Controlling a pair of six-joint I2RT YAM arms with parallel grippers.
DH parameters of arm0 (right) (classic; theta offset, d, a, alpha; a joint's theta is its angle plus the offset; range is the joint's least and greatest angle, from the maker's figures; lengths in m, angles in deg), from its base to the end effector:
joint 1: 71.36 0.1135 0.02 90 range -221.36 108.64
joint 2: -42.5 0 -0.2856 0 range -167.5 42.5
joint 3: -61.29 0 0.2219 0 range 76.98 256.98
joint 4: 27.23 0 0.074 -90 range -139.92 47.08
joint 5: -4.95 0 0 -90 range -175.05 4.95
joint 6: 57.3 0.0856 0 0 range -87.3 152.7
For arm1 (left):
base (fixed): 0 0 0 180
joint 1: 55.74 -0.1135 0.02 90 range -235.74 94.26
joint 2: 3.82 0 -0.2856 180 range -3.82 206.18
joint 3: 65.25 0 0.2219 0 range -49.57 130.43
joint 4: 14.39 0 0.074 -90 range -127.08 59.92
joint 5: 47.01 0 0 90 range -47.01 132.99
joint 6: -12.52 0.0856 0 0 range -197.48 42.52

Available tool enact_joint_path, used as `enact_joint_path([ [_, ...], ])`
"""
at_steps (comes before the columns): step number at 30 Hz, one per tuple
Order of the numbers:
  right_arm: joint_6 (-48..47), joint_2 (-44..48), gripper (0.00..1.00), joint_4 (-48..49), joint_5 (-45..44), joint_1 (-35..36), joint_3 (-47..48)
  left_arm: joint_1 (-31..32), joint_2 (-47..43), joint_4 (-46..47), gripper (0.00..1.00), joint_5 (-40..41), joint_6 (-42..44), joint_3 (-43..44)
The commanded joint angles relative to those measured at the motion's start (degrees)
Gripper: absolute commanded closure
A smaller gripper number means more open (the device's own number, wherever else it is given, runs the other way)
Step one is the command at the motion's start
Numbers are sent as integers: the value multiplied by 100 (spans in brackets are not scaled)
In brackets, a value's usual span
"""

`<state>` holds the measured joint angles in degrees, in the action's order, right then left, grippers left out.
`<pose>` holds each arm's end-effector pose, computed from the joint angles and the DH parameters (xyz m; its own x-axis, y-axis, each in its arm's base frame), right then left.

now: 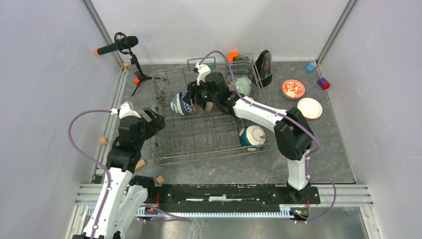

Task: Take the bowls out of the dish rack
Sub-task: Pick up the bowl from the dish rack.

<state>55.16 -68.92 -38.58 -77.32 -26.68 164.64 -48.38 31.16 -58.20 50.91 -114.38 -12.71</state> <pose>0.3430 0.3554 0.2954 -0.5191 0.0190 -0.8545 -0.6369 0.6580 0.4016 0.1403 -0.0062 0.2740 -0.3534 -0.5540 -0.7538 -0.2599 0.8322 -0.4898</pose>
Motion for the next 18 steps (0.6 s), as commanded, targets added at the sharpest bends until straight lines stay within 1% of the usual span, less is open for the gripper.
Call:
enact_joint_path([
  [1, 60, -270, 37, 65, 213, -9, 498, -2, -92, 255, 3, -146, -192, -54],
  [5, 56, -439, 38, 223, 168, -10, 476, -6, -166, 327, 3, -310, -266, -124],
  [12, 197, -637, 42, 505, 280, 2, 384, -7, -177, 344, 4, -352, -320, -147],
  [17, 353, -724, 47, 674, 467, -4, 299, -3, -102, 342, 4, -377, -344, -151],
  [18, 388, -728, 49, 716, 481, -5, 268, -6, -106, 341, 5, -374, -344, -145],
])
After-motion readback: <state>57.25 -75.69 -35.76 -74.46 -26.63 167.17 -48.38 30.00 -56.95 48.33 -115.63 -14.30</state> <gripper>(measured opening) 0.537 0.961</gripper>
